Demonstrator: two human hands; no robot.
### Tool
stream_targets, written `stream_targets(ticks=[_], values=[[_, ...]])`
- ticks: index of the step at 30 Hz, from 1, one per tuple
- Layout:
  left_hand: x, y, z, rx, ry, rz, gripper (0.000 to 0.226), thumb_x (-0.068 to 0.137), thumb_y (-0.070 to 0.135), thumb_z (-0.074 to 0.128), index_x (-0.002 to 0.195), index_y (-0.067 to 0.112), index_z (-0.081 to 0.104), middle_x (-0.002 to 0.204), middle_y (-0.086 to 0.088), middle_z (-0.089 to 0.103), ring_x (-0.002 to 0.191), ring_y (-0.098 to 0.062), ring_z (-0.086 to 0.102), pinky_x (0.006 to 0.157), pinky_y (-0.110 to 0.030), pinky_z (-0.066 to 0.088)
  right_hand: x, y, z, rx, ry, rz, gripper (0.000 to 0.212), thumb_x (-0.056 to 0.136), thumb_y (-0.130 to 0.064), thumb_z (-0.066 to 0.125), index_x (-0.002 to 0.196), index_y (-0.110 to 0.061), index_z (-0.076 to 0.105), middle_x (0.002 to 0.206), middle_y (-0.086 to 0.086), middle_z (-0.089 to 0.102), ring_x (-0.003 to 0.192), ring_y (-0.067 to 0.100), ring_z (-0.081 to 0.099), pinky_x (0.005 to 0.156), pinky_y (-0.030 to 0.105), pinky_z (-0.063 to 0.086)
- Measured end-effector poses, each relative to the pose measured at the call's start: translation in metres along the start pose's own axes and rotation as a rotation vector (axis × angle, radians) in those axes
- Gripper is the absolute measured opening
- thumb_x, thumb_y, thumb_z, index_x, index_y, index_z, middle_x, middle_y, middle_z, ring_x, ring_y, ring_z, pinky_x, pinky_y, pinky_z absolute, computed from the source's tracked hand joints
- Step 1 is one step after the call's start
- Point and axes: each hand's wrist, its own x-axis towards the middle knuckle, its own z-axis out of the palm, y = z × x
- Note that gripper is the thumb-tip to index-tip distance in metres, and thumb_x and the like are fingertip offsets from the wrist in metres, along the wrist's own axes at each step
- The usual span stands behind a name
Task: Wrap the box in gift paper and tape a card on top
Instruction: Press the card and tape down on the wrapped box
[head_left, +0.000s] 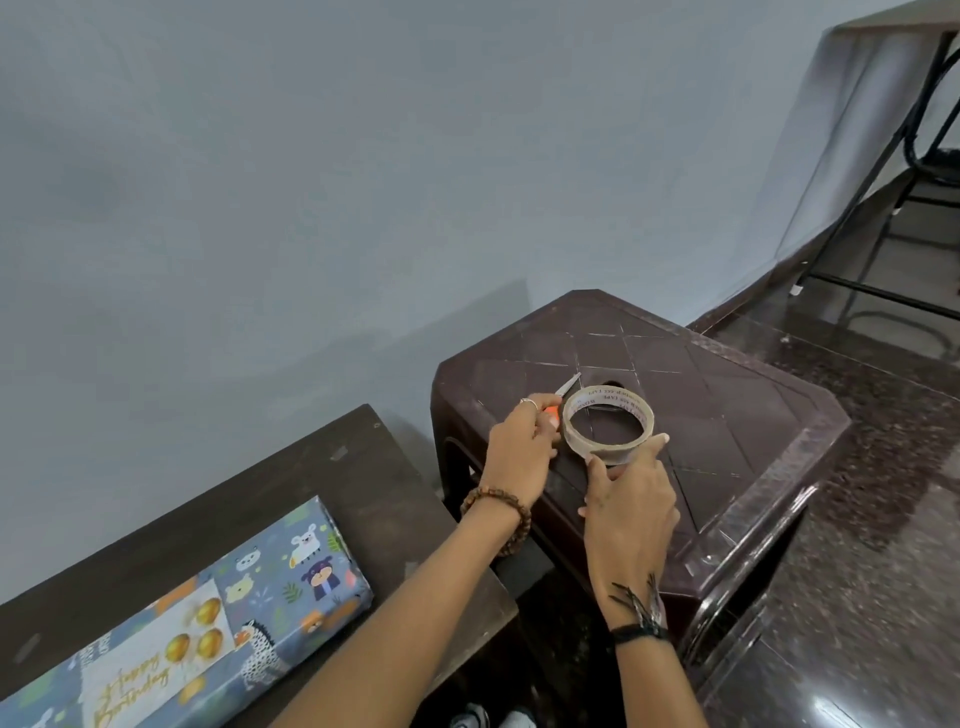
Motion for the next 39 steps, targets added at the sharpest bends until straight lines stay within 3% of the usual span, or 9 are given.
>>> stream_targets(ticks=[4, 8, 15, 18, 21, 29, 32, 37, 39], values=[[-0.026, -0.014, -0.025, 0.181, 0.119, 0.051, 0.015, 0.090, 0.014, 0.057, 0.100, 0.017, 0.068, 0.098, 0.003, 0.068, 0.093, -0.009, 0.063, 0.088, -0.028, 0.051, -0.019, -0.020, -0.001, 0.142, -0.005, -0.171, 0.068, 0.092, -0.023, 0.055, 0.148, -0.016, 0.019, 0.093, -0.003, 0.058, 0.081, 0.015, 0.056, 0.075, 0.029, 0.042], [-0.083, -0.037, -0.052, 0.435, 0.257, 0.024, 0.011, 0.090, 0.020, 0.055, 0.092, 0.020, 0.066, 0.088, 0.012, 0.061, 0.083, -0.003, 0.057, 0.077, -0.016, 0.042, -0.055, -0.034, 0.016, 0.183, -0.226, -0.373, 0.034, 0.090, -0.019, 0.056, 0.124, -0.022, 0.055, 0.099, -0.005, 0.058, 0.089, 0.014, 0.058, 0.083, 0.034, 0.046], [-0.161, -0.087, -0.073, 0.632, 0.253, -0.244, 0.029, 0.098, 0.026, 0.042, 0.126, 0.019, 0.049, 0.134, 0.003, 0.046, 0.119, -0.014, 0.048, 0.093, -0.026, 0.040, -0.095, -0.011, 0.049, -0.005, -0.484, -0.393, 0.029, 0.095, -0.010, 0.048, 0.121, -0.012, 0.060, 0.113, 0.003, 0.057, 0.102, 0.021, 0.058, 0.085, 0.033, 0.046], [-0.164, -0.094, -0.077, 0.565, 0.193, -0.266, 0.043, 0.099, 0.026, 0.040, 0.141, 0.018, 0.036, 0.150, 0.003, 0.031, 0.138, -0.012, 0.029, 0.111, -0.026, 0.023, -0.100, -0.005, 0.059, -0.053, -0.532, -0.423, 0.031, 0.092, -0.010, 0.053, 0.123, -0.011, 0.058, 0.115, 0.004, 0.054, 0.104, 0.021, 0.057, 0.088, 0.033, 0.046], [-0.167, -0.098, -0.080, 0.459, 0.155, -0.259, 0.046, 0.099, 0.023, 0.042, 0.144, 0.020, 0.032, 0.154, 0.005, 0.022, 0.143, -0.009, 0.016, 0.115, -0.023, 0.007, -0.096, -0.009, 0.067, -0.139, -0.597, -0.516, 0.036, 0.091, -0.012, 0.055, 0.127, -0.012, 0.056, 0.117, 0.007, 0.049, 0.108, 0.021, 0.052, 0.095, 0.030, 0.042], [-0.168, -0.094, -0.094, 0.462, 0.081, -0.251, 0.047, 0.096, 0.024, 0.048, 0.141, 0.022, 0.038, 0.152, 0.005, 0.029, 0.140, -0.014, 0.025, 0.113, -0.027, 0.019, -0.074, -0.017, 0.064, -0.255, -0.787, -0.558, 0.022, 0.090, -0.012, 0.057, 0.110, -0.017, 0.064, 0.104, -0.002, 0.043, 0.094, 0.011, 0.052, 0.081, 0.013, 0.032], [-0.169, -0.094, -0.115, 0.514, 0.065, -0.195, 0.043, 0.094, 0.027, 0.051, 0.136, 0.023, 0.045, 0.142, 0.005, 0.045, 0.130, -0.011, 0.040, 0.106, -0.024, 0.029, -0.067, -0.021, 0.066, -0.199, -0.771, -0.498, 0.014, 0.086, -0.011, 0.061, 0.094, -0.019, 0.069, 0.100, 0.003, 0.057, 0.088, 0.011, 0.053, 0.083, 0.023, 0.042], [-0.164, -0.091, -0.117, 0.636, -0.113, -0.158, 0.051, 0.093, 0.032, 0.052, 0.141, 0.022, 0.038, 0.149, 0.003, 0.035, 0.136, -0.015, 0.033, 0.110, -0.029, 0.029, -0.069, -0.025, 0.067, -0.293, -0.768, -0.590, 0.026, 0.090, -0.013, 0.054, 0.112, -0.024, 0.062, 0.099, 0.006, 0.054, 0.088, 0.014, 0.052, 0.072, 0.023, 0.036], [-0.164, -0.090, -0.110, 0.648, -0.052, -0.175, 0.046, 0.094, 0.032, 0.050, 0.139, 0.024, 0.042, 0.148, 0.005, 0.037, 0.134, -0.015, 0.037, 0.107, -0.030, 0.033, -0.070, -0.023, 0.068, -0.320, -0.777, -0.614, 0.024, 0.090, -0.012, 0.051, 0.108, -0.025, 0.061, 0.097, 0.007, 0.052, 0.082, 0.016, 0.053, 0.062, 0.023, 0.037]])
